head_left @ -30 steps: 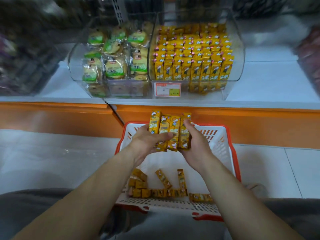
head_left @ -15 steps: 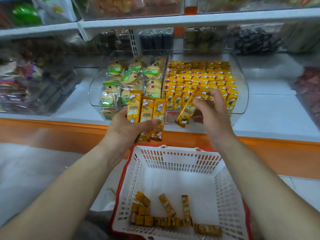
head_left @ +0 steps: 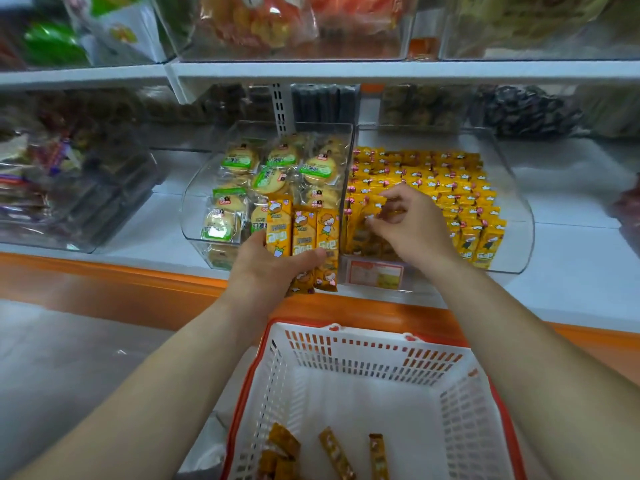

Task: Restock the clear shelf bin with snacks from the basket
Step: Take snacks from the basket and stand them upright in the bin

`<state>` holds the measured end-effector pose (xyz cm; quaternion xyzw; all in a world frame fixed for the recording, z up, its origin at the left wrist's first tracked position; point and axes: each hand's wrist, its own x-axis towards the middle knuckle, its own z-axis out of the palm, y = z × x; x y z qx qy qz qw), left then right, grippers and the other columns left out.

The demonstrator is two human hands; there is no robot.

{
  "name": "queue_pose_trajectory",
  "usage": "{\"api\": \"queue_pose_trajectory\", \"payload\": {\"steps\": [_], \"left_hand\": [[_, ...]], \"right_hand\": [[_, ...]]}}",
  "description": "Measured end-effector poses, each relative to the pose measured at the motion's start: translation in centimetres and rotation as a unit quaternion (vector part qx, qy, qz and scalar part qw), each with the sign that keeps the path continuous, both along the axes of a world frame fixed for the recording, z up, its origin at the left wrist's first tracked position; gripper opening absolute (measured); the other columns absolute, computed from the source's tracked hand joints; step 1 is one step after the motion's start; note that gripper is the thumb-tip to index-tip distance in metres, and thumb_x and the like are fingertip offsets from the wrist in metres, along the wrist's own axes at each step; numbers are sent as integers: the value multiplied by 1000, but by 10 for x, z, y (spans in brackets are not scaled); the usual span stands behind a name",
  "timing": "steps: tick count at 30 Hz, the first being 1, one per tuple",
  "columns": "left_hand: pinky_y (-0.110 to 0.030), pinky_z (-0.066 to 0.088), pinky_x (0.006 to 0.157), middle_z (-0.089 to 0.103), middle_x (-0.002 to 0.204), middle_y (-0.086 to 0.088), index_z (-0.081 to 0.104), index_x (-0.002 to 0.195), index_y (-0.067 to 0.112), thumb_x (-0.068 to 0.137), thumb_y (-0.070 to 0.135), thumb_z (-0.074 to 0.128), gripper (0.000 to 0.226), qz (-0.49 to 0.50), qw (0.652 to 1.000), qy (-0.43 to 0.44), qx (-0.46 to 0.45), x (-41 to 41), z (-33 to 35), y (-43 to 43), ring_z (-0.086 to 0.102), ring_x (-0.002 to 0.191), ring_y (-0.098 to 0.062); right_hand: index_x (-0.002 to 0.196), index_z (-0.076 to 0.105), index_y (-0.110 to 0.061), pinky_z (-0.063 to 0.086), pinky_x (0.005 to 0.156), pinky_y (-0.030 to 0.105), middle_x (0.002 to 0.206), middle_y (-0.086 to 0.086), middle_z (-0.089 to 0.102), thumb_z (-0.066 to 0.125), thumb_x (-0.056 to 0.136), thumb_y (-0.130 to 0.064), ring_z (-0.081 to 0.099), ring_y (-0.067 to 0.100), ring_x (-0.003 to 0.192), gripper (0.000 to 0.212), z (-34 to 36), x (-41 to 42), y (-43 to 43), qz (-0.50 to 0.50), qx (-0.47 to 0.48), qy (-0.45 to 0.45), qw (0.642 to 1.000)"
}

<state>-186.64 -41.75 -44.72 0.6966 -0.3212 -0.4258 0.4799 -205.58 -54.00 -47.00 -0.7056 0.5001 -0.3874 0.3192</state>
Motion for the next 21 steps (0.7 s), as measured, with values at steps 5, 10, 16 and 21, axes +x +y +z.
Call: {"api": "queue_pose_trajectory", "payload": {"steps": [5,10,16,21], "left_hand": [[-48,64,82,81,88,3,67,105,22,69,27,94,46,5,1000,17,-4,-2,-3,-3,79,79,-19],[-46,64,81,81,88,3,68,100,24,73,24,91,35,-2,1000,23,-6,-6,-7,-4,79,80,-18],[-36,65,66,81,90,0,67,105,20,77,22,88,35,-6,999,44,-27,-15,1,-5,79,77,-20],[-41,64,78,81,95,0,66,111,22,74,25,89,43,-49,996,57,-47,-31,6,-2,79,85,-20]], "right_hand": [[98,73,-23,41,55,16,74,-12,63,84,76,-17,58,-1,68,25,-8,14,4,30,-10,116,993],[96,72,-27,49,63,24,79,-11,70,73,87,-27,66,10,77,9,-7,11,8,43,4,158,987],[118,64,-32,54,84,35,90,-24,65,63,93,-34,64,6,91,25,21,-10,27,22,-31,150,988],[131,56,-42,53,88,33,114,-11,69,59,98,-37,66,7,101,34,36,-9,47,120,132,-58,982]]}}
